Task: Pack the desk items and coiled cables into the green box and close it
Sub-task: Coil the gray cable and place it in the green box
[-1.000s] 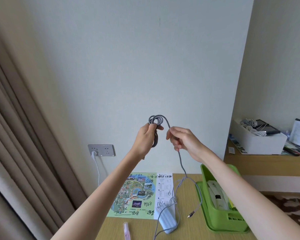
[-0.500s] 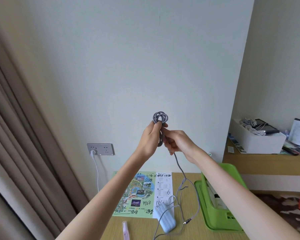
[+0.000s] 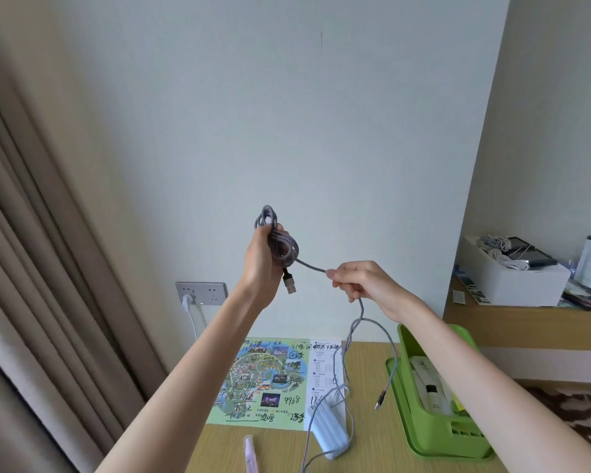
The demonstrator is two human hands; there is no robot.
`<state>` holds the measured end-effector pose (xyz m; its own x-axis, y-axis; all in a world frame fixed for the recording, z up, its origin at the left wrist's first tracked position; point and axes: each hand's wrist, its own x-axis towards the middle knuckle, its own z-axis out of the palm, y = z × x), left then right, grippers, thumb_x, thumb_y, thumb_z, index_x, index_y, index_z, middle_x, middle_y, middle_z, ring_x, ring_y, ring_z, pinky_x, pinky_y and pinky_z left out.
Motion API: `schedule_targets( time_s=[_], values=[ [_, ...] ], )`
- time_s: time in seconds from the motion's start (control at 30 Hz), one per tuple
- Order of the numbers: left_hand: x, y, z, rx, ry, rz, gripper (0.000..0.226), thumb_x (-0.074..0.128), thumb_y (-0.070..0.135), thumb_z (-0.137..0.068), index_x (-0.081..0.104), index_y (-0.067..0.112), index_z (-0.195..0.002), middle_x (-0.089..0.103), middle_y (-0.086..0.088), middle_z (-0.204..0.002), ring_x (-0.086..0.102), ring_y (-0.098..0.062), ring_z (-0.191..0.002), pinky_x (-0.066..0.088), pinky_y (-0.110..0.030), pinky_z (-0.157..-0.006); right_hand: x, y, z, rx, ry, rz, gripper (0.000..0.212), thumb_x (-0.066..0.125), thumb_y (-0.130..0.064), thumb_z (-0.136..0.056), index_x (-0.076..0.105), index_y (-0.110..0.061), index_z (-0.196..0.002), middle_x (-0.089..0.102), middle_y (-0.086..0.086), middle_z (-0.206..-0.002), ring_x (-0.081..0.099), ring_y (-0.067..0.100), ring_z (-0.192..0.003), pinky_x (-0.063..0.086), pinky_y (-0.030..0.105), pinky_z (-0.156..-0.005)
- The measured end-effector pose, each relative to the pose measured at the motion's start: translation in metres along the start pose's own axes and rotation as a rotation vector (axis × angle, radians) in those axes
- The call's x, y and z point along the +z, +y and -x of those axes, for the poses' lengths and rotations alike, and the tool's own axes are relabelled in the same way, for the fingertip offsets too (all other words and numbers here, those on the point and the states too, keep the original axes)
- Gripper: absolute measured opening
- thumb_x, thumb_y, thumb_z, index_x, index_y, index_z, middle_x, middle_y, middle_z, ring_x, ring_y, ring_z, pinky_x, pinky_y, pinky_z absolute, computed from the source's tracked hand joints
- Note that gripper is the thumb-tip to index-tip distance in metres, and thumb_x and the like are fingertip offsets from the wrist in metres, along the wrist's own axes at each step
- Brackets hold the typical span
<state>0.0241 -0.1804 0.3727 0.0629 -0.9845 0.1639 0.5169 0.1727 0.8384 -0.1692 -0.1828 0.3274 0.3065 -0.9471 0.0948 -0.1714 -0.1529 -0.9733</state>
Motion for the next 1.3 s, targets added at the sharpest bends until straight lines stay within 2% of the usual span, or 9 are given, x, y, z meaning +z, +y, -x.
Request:
schedule_targets(
  time_s=[0.13,0.27,0.37,0.53,0.67,0.8,1.0,1.2,1.3],
  values=[
    [-0.006,0.004,-0.001,0.008,0.047,-0.098,0.028,0.036,0.021,-0.102,0.054,0.017,-0.079,0.052,0.006,-0.068,0.039,-0.006,-0.045,0.029,-0.023,-0.054,-0.009,0.003,0.001,0.026,0.018,0.099,0.036,0.073,-0.044,-0.079,0.059,-0.018,-0.059,0.038,-0.005,-0.049,0.035,0.013,-0.050,0.039,0.023,-0.058],
    [-0.016,0.002,-0.001,0.063,0.007,-0.467,0.032,0.030,0.026,-0.104,0.051,0.017,-0.081,0.034,0.005,-0.059,0.026,-0.009,-0.045,0.020,-0.026,-0.051,-0.020,-0.001,0.004,0.017,0.039,0.114,0.036,0.072,-0.038,-0.082,0.056,-0.017,-0.058,0.031,-0.006,-0.049,0.029,0.012,-0.047,0.035,0.026,-0.057],
    [-0.017,-0.001,0.001,0.075,-0.040,-0.666,0.030,0.030,0.028,-0.104,0.051,0.016,-0.086,0.034,0.009,-0.055,0.031,-0.004,-0.040,0.026,-0.022,-0.047,-0.023,-0.009,0.005,-0.040,0.032,0.047,0.026,0.069,-0.034,-0.079,0.063,-0.014,-0.065,0.032,-0.005,-0.052,0.028,0.013,-0.049,0.035,0.027,-0.060],
    [-0.008,-0.009,0.008,0.054,-0.201,-0.946,0.030,0.033,0.030,-0.105,0.057,0.014,-0.096,0.044,0.004,-0.077,0.040,-0.008,-0.064,0.032,-0.023,-0.059,-0.020,-0.023,0.004,-0.138,0.055,0.033,0.021,0.062,-0.019,-0.092,0.066,-0.009,-0.074,0.034,-0.007,-0.052,0.030,0.010,-0.048,0.034,0.024,-0.058],
    [0.005,-0.016,0.017,-0.009,-0.355,-0.985,0.029,0.033,0.027,-0.105,0.058,0.014,-0.096,0.046,0.007,-0.075,0.040,-0.005,-0.063,0.033,-0.016,-0.057,-0.014,-0.031,0.002,-0.217,0.112,0.087,0.023,0.061,-0.021,-0.094,0.068,-0.004,-0.080,0.034,-0.012,-0.049,0.030,0.005,-0.045,0.027,0.015,-0.046],
    [0.013,-0.018,0.025,-0.036,-0.430,-1.032,0.033,0.029,0.034,-0.105,0.057,0.017,-0.101,0.050,0.016,-0.076,0.048,0.013,-0.055,0.034,-0.002,-0.051,-0.013,-0.032,0.000,-0.270,0.168,0.136,0.023,0.064,-0.020,-0.093,0.068,0.000,-0.085,0.042,-0.015,-0.046,0.033,0.002,-0.043,0.026,0.009,-0.045],
    [0.022,-0.021,0.031,-0.081,-0.531,-1.166,0.027,0.043,0.038,-0.101,0.060,0.018,-0.093,0.049,0.007,-0.078,0.043,-0.006,-0.065,0.034,-0.021,-0.061,-0.012,-0.034,0.000,-0.313,0.204,0.151,0.017,0.071,-0.016,-0.087,0.065,0.000,-0.084,0.059,-0.016,-0.050,0.047,-0.002,-0.043,0.032,0.005,-0.046],
    [0.024,-0.009,0.030,-0.098,-0.506,-0.999,0.030,0.039,0.032,-0.103,0.060,0.021,-0.085,0.045,0.000,-0.085,0.037,-0.010,-0.062,0.030,-0.021,-0.057,-0.022,-0.030,0.002,-0.209,0.183,0.006,0.025,0.067,-0.039,-0.089,0.066,-0.023,-0.069,0.039,-0.006,-0.055,0.028,0.010,-0.046,0.023,0.019,-0.043],
    [0.023,-0.007,0.027,-0.054,-0.449,-0.947,0.031,0.038,0.031,-0.103,0.060,0.022,-0.083,0.046,0.004,-0.083,0.038,-0.006,-0.059,0.032,-0.015,-0.054,-0.026,-0.021,0.005,-0.150,0.140,-0.014,0.038,0.056,-0.051,-0.092,0.066,-0.022,-0.070,0.036,-0.005,-0.056,0.030,0.013,-0.048,0.028,0.025,-0.050]
  ],
)
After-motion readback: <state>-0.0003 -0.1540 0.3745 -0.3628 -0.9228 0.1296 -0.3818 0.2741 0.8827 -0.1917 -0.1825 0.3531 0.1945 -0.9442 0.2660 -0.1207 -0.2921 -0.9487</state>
